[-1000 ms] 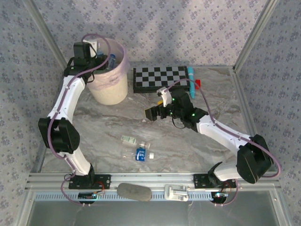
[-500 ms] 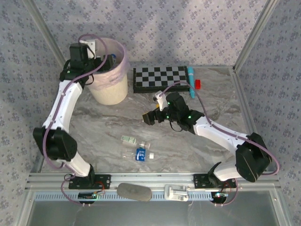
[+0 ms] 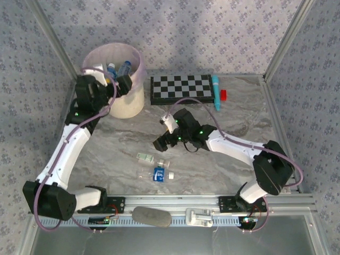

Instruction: Put the plastic bottles in the bin

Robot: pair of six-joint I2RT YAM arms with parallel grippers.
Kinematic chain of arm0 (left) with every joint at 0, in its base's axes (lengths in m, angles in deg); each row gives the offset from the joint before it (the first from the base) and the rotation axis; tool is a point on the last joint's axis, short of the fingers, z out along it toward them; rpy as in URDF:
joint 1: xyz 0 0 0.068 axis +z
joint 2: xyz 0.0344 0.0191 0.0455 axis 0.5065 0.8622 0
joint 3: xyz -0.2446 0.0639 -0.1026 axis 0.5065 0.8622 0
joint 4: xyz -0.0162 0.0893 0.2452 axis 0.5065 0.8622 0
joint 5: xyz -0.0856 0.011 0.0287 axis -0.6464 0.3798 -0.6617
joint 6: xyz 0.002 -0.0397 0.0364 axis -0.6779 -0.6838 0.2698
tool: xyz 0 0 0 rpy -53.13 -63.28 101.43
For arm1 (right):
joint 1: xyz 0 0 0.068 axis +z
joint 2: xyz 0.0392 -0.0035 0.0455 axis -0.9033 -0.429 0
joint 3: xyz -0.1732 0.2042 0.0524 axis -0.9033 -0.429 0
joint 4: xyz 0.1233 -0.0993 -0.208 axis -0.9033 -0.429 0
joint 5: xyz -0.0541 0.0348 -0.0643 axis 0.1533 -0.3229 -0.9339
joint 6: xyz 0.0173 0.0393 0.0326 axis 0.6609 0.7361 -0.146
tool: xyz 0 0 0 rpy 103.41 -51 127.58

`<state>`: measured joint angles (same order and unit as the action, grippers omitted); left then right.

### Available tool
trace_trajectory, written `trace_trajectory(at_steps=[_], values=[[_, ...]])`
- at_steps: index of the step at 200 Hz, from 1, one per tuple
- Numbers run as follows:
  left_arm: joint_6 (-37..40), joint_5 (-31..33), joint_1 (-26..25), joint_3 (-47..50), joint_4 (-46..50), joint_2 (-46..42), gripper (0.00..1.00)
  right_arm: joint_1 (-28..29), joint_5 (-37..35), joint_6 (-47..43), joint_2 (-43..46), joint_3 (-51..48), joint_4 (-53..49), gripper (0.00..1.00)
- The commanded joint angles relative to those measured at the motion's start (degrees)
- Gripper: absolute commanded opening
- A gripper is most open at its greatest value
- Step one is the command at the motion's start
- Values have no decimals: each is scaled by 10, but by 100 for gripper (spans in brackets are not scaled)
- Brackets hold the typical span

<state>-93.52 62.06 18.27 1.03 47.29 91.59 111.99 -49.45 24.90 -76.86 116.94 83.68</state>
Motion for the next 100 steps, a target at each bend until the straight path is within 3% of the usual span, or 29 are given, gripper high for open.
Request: trace_trajectory(at_steps=[1, 54, 100], values=[[-68, -6, -1, 57, -50, -43, 100, 19, 32, -30, -28, 30, -41, 99], [-51, 24, 5, 128, 17, -117, 100, 74, 19, -75, -101, 78, -115, 98], [-78, 25, 17, 170, -3, -143, 100, 91, -24, -99, -149, 119, -141, 98]])
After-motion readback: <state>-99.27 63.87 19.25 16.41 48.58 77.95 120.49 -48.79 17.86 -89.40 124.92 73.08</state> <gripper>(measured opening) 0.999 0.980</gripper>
